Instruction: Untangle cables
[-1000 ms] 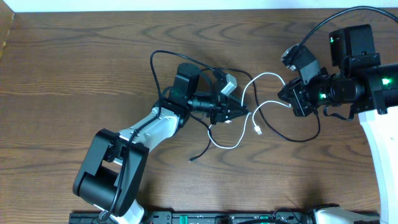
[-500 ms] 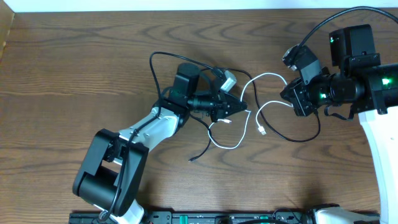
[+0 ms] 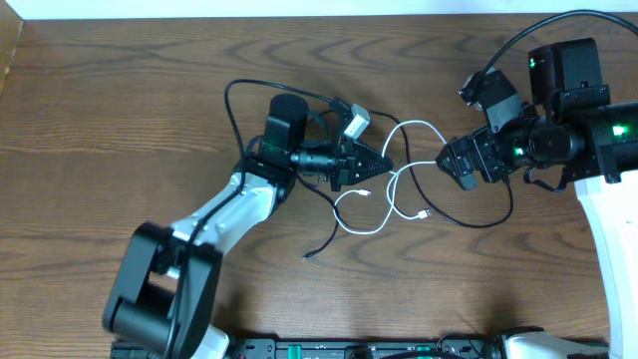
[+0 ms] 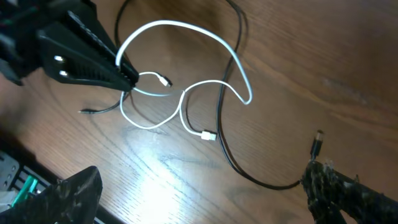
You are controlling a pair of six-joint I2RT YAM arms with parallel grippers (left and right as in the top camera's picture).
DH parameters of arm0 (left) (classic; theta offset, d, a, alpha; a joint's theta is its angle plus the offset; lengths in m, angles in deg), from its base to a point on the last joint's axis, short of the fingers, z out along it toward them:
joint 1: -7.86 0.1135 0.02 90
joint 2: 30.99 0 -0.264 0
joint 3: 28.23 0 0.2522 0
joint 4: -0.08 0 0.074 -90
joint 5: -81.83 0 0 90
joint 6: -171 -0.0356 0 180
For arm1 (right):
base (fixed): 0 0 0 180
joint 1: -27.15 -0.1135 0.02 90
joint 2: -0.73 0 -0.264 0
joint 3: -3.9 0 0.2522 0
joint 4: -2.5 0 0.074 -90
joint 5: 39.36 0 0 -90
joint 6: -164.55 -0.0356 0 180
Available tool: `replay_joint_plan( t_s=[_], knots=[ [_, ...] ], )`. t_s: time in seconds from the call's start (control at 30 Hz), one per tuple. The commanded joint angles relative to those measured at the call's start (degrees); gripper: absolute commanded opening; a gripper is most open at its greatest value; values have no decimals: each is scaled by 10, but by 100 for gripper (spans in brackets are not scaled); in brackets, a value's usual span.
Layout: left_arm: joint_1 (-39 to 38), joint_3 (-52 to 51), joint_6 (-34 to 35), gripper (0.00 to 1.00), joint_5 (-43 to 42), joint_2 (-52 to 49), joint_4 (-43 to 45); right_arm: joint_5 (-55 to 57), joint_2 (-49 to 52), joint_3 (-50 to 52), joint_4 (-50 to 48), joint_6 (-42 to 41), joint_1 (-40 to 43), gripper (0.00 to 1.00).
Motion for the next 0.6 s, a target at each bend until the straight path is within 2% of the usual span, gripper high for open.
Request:
replay_joint_plan(
  t_s=[0.0, 0.27, 0.57],
  knots=[
    [1, -1, 10, 8, -47, 55, 4, -34, 11, -7, -5, 38, 5, 99],
    [1, -1, 21, 8, -87, 99, 2, -81, 53, -7, -20, 97, 5, 99],
    [1, -1, 40, 8, -120, 100, 0, -123, 81, -7, -106, 118, -1, 99]
  ],
)
